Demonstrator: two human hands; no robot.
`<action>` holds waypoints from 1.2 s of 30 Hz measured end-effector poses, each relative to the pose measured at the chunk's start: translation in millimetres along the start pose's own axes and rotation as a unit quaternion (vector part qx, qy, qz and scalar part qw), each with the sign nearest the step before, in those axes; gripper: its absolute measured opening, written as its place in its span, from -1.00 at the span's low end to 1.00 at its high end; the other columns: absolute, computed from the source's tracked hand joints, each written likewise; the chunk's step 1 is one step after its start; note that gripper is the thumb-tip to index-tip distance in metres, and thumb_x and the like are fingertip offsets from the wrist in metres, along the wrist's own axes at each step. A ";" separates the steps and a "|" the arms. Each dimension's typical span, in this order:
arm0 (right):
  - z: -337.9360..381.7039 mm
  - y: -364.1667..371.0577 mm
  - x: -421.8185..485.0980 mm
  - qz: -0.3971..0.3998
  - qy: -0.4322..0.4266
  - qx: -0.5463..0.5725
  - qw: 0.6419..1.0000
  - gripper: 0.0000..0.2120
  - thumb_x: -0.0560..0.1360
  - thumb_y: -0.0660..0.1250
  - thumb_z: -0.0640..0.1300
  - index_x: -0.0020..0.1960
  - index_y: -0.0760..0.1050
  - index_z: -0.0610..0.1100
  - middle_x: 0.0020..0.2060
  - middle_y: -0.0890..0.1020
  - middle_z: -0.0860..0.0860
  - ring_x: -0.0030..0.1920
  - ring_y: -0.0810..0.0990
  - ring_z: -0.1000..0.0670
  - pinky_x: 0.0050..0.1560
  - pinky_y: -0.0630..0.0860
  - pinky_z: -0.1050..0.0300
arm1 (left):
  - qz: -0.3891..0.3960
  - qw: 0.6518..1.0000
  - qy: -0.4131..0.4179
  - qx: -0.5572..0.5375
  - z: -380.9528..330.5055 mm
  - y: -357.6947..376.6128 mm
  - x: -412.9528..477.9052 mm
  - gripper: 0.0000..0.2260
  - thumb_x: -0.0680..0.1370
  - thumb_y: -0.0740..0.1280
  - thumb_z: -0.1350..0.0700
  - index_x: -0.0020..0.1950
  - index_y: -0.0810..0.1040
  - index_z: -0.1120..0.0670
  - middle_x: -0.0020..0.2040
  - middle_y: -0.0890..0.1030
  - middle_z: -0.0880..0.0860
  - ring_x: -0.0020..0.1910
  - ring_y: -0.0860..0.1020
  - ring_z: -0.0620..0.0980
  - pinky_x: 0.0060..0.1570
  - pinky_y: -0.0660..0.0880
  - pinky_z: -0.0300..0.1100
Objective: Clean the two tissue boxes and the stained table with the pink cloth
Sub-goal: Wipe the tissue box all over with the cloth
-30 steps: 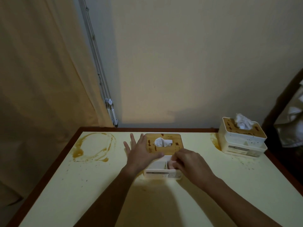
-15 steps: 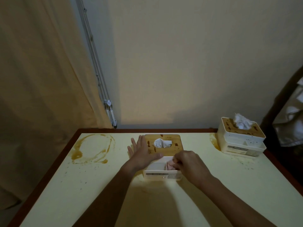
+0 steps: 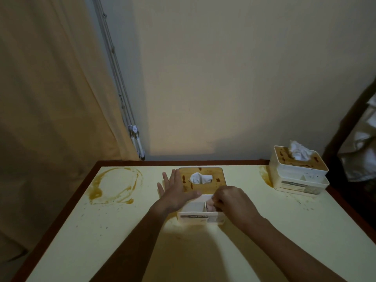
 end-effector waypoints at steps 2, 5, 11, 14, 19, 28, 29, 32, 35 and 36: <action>1.5 -11.3 0.2 -0.053 -0.002 0.009 0.999 -0.89 0.51 0.36 -0.15 -0.14 0.65 -0.10 -0.16 0.64 -0.01 -0.17 0.62 -0.03 -0.17 0.56 0.04 | 0.002 1.000 0.000 0.001 0.1 -0.7 -0.1 -0.03 0.49 0.31 -0.30 0.59 -0.27 0.05 0.59 -0.30 0.04 0.50 -0.44 0.13 0.41 -0.41 0.17; -0.2 -30.6 -4.2 -0.161 0.015 0.057 0.985 -0.95 0.51 0.43 -0.17 -0.14 0.63 -0.11 -0.22 0.59 0.03 -0.25 0.56 0.01 -0.27 0.51 0.07 | 0.005 1.000 -0.001 0.000 -0.7 -0.8 -0.8 -0.03 0.49 0.31 -0.30 0.59 -0.27 0.05 0.59 -0.30 0.03 0.50 -0.44 0.12 0.42 -0.41 0.16; -9.1 -83.6 1.2 -0.314 0.084 0.215 0.921 -0.97 0.61 0.34 -0.14 0.00 0.55 -0.08 -0.16 0.60 0.13 -0.12 0.57 0.07 -0.12 0.48 0.10 | 0.011 1.000 -0.001 0.005 -1.7 -2.4 -2.8 -0.04 0.50 0.29 -0.31 0.59 -0.27 0.05 0.59 -0.30 0.04 0.51 -0.42 0.14 0.42 -0.38 0.18; -12.2 -104.5 8.2 -0.331 0.120 0.325 0.878 -0.95 0.67 0.23 -0.16 0.09 0.46 -0.11 -0.15 0.58 0.14 -0.15 0.56 0.25 -0.20 0.46 0.33 | 0.005 1.000 0.000 0.013 -2.6 -2.6 -5.3 -0.05 0.49 0.28 -0.32 0.59 -0.25 0.04 0.59 -0.29 0.05 0.52 -0.41 0.15 0.43 -0.37 0.20; -16.6 -110.4 19.7 -0.331 0.134 0.334 0.872 -0.88 0.70 0.14 -0.14 0.15 0.45 -0.08 -0.12 0.57 0.13 -0.10 0.55 0.21 -0.17 0.46 0.26 | -0.002 1.000 0.011 0.023 -1.8 -7.9 -5.4 -0.02 0.46 0.34 -0.31 0.59 -0.22 0.04 0.60 -0.27 0.06 0.52 -0.40 0.15 0.43 -0.37 0.18; -16.6 -30.3 46.9 -0.205 0.193 0.245 0.928 -0.90 0.59 0.31 -0.12 0.04 0.60 -0.02 -0.07 0.64 0.03 -0.04 0.61 -0.03 -0.08 0.51 0.07 | -0.010 0.997 0.075 0.004 -2.9 -12.0 17.2 0.13 0.28 0.43 -0.41 0.60 -0.14 -0.03 0.61 -0.19 -0.04 0.54 -0.35 0.06 0.48 -0.34 0.16; -15.5 -20.1 47.2 -0.182 0.196 0.209 0.940 -0.89 0.59 0.30 -0.12 0.05 0.60 -0.01 -0.01 0.61 0.00 -0.01 0.59 -0.05 -0.09 0.49 0.07 | -0.004 0.997 0.076 0.001 -2.8 -10.7 18.5 0.13 0.27 0.44 -0.41 0.60 -0.14 -0.03 0.61 -0.18 -0.05 0.55 -0.34 0.06 0.48 -0.34 0.16; -11.2 -0.1 43.5 -0.130 0.198 0.143 0.961 -0.80 0.61 0.27 -0.11 0.19 0.58 0.01 0.14 0.52 -0.04 0.11 0.55 -0.09 0.04 0.54 -0.02 | -0.007 0.997 0.077 -0.010 1.0 -4.2 19.4 0.12 0.27 0.46 -0.38 0.60 -0.13 -0.04 0.62 -0.14 -0.05 0.56 -0.29 0.08 0.48 -0.32 0.17; -1.1 -0.5 33.6 -0.113 0.194 0.111 0.968 -0.71 0.67 0.17 -0.04 0.32 0.54 -0.01 0.37 0.47 -0.03 0.35 0.45 -0.09 0.26 0.48 -0.10 | -0.019 0.997 0.075 -0.027 3.4 -1.5 18.5 0.11 0.28 0.48 -0.36 0.60 -0.11 -0.05 0.61 -0.12 -0.06 0.56 -0.28 0.09 0.48 -0.33 0.18; 3.3 -0.2 28.3 -0.072 0.186 0.075 0.977 -0.65 0.69 0.10 0.00 0.42 0.46 -0.02 0.49 0.38 -0.04 0.46 0.35 -0.09 0.35 0.41 -0.12 | -0.020 0.997 0.074 -0.025 3.4 -1.5 18.7 0.11 0.28 0.47 -0.36 0.60 -0.11 -0.05 0.61 -0.12 -0.06 0.56 -0.28 0.09 0.48 -0.32 0.18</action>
Point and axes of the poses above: each hand's wrist, its own x-axis towards the middle knuckle, its own y-axis out of the palm, z = x × y, the point moved 1 cm from there along x, towards the middle knuckle
